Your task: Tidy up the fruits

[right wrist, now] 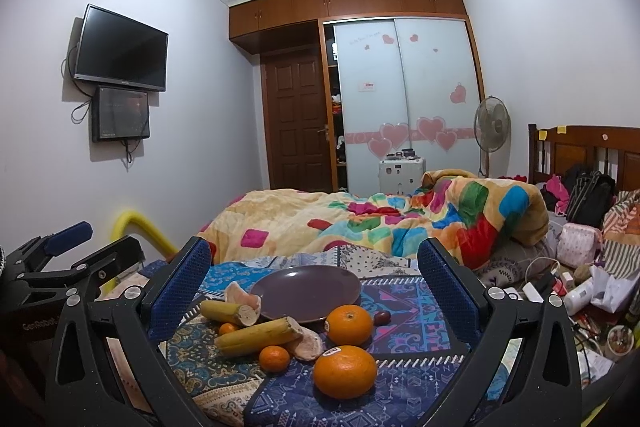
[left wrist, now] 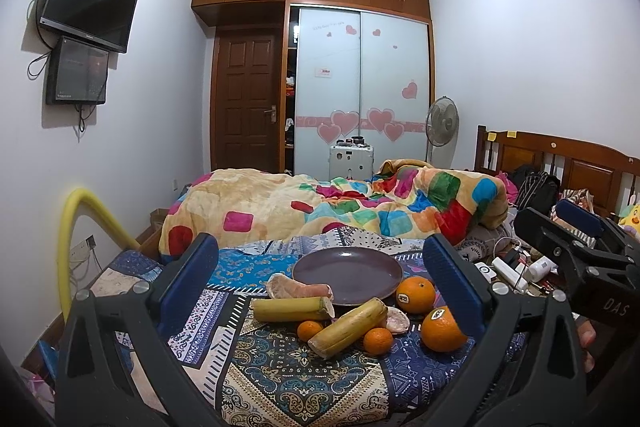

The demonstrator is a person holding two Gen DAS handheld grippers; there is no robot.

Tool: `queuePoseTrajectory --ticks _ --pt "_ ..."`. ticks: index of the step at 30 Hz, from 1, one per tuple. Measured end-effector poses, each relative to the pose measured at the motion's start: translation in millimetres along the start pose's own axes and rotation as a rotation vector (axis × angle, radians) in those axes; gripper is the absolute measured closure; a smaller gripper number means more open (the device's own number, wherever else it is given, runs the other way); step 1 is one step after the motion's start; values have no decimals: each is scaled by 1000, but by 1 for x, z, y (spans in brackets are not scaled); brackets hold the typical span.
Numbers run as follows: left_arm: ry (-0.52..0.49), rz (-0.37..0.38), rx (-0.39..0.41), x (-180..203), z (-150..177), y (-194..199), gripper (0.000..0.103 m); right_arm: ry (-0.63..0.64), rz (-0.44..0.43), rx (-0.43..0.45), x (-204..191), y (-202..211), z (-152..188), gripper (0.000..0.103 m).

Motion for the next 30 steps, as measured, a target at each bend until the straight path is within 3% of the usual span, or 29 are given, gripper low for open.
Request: queuePoseTrajectory --ticks 30 --pt "-11 6 -7 3 5 -8 0 -8 -9 -4 -1 -1 2 0"
Point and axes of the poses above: each gripper's, at about its wrist camera, not at the fingertips, and y roughly against the way its jaws point, x to its right, z to its underside, the point moved 6 cm from there along -y, roughly the way its jaws point, and after that the axes turned 9 degrees about -y, right-handed, at the moved point
